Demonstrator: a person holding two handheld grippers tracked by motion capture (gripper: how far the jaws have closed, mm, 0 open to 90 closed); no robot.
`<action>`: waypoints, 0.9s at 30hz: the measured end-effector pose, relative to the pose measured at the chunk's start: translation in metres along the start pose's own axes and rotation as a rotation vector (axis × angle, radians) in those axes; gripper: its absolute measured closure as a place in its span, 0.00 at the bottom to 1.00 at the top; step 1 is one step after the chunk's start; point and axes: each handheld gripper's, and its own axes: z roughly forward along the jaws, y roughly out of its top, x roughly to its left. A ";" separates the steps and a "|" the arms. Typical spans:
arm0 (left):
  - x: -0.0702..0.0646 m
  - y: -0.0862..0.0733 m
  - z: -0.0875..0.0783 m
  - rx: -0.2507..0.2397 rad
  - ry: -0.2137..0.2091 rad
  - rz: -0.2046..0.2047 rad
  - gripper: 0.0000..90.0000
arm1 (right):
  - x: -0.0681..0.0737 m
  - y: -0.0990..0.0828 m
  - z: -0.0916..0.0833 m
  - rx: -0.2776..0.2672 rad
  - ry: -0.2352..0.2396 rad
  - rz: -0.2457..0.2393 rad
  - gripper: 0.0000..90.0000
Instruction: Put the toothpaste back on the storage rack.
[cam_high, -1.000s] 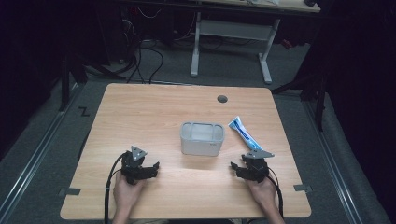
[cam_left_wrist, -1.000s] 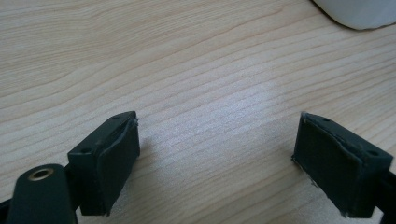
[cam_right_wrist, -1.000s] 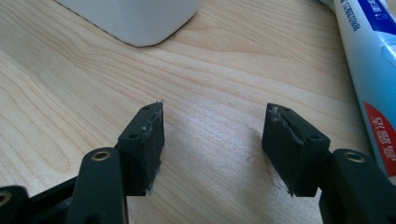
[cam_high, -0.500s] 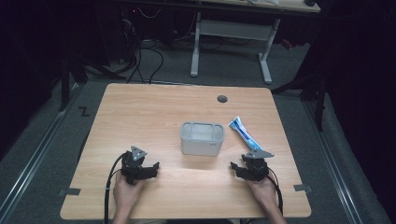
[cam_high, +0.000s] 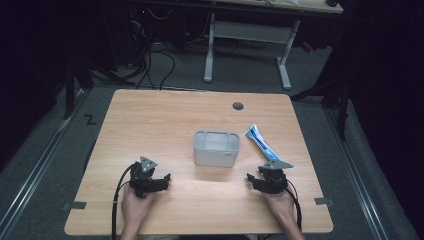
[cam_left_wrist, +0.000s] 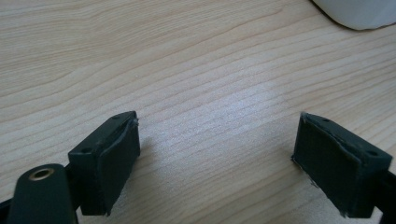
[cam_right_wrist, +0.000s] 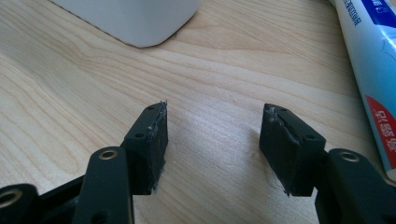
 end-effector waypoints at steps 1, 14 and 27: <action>0.000 0.000 0.000 0.000 0.000 0.000 0.17 | 0.000 0.000 0.000 0.000 0.000 0.000 0.47; 0.000 0.000 0.000 0.000 0.000 -0.002 0.17 | -0.003 -0.002 -0.020 -0.057 -0.004 0.004 0.48; 0.000 0.000 0.000 0.000 0.002 -0.004 0.17 | -0.012 -0.003 -0.039 -0.095 -0.024 0.024 0.50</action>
